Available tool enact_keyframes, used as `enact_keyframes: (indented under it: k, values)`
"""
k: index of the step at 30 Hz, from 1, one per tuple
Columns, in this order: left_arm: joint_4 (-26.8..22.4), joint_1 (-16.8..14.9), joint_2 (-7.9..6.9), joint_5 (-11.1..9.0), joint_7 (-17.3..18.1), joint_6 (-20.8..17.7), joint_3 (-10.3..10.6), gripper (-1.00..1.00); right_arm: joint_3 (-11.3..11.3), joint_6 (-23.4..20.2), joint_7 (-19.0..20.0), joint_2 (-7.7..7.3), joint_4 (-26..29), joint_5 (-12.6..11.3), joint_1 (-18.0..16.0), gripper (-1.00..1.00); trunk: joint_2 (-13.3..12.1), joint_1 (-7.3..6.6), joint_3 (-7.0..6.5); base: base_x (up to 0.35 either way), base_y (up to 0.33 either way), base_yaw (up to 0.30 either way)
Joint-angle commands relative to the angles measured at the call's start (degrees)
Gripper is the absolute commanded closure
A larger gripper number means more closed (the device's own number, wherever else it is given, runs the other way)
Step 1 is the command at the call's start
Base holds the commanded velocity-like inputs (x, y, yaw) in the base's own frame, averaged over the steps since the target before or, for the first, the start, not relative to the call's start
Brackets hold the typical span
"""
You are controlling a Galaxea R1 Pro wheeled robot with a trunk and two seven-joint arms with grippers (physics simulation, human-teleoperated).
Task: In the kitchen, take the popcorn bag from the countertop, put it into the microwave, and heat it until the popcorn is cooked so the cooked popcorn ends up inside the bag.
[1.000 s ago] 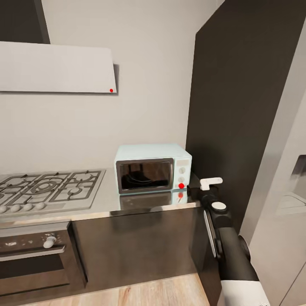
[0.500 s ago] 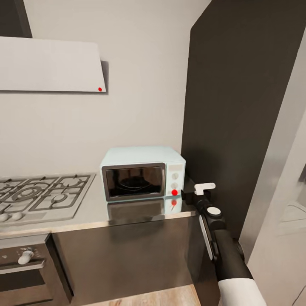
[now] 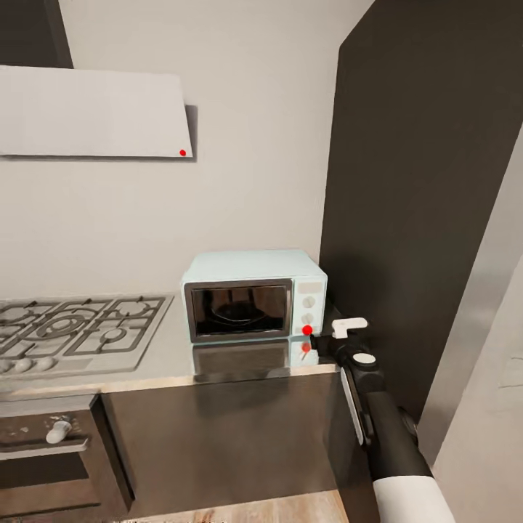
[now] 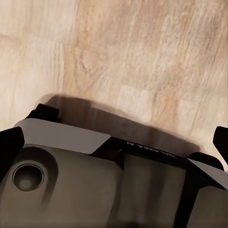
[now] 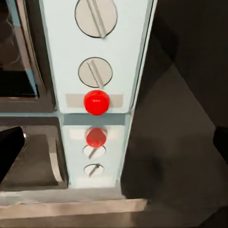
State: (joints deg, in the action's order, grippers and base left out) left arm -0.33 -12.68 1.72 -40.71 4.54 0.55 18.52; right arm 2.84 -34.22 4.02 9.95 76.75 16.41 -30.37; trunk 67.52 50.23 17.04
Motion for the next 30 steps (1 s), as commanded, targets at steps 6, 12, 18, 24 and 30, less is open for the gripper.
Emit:
enact_keyframes:
  k: [6,12,18,24,30]
  values:
    - [0.1,-0.1,0.02,-0.6,0.2,0.1,0.5,-1.0,0.2,-0.2,0.4,0.05,0.0,0.6,0.0,-1.0,0.0,0.0,0.07,0.0,0.0,0.275]
    - [0.1,-0.1,-0.04,-0.6,0.2,0.1,0.5,-1.0,0.9,0.6,0.4,0.05,-0.1,0.6,0.0,-1.0,0.0,0.0,0.07,0.0,0.0,0.077]
    - [0.1,-0.1,-0.05,-0.7,0.2,0.1,0.5,-1.0,1.2,5.5,0.2,0.05,-1.1,0.5,0.0,-1.0,0.0,0.0,0.07,0.0,0.0,0.001]
    - [0.1,-0.1,0.09,-0.7,0.2,0.1,0.5,-1.0,6.6,13.7,-0.1,0.05,-12.2,0.6,0.0,-1.0,0.0,0.0,0.07,0.0,0.0,0.0]
    - [0.1,-0.1,-0.11,-0.7,0.2,0.1,0.5,-1.0,6.8,14.1,-0.2,0.05,-11.8,0.6,0.0,-1.0,0.0,0.0,0.07,0.197,0.0,0.0]
